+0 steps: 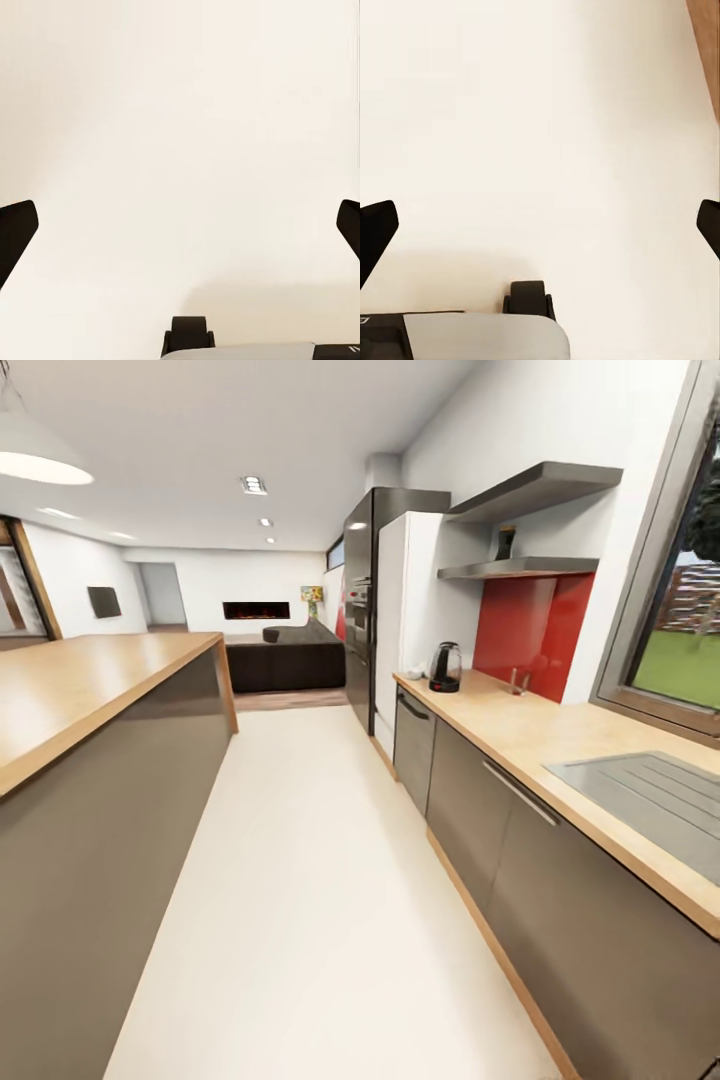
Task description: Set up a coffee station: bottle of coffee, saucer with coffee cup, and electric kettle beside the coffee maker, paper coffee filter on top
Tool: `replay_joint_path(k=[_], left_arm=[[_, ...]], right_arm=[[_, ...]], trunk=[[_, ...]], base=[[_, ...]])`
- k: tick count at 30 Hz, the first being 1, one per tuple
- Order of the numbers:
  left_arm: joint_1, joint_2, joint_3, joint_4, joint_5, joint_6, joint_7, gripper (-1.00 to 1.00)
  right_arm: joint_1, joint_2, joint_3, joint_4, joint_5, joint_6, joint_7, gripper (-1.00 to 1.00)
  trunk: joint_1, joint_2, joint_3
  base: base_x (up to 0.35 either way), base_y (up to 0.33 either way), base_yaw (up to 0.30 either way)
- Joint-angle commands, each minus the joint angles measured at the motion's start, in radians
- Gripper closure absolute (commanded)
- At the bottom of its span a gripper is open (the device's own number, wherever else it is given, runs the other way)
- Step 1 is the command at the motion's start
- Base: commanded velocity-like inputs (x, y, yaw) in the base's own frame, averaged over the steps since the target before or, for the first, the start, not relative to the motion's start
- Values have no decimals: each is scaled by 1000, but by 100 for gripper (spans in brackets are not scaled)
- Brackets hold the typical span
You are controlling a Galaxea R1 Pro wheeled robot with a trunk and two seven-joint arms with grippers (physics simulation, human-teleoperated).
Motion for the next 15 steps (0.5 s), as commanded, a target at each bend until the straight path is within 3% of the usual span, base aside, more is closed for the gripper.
replay_joint_path(k=[1, 15], left_arm=[[1, 0, 0, -1, -1, -1, 0, -100], [1, 0, 0, -1, -1, -2, 0, -100]], right_arm=[[0, 0, -1, 0, 0, 0, 0, -100], [0, 0, 0, 0, 0, 0, 0, -100]], trunk=[[0, 0, -1], [0, 0, -1]], base=[[0, 0, -254], [0, 0, -254]])
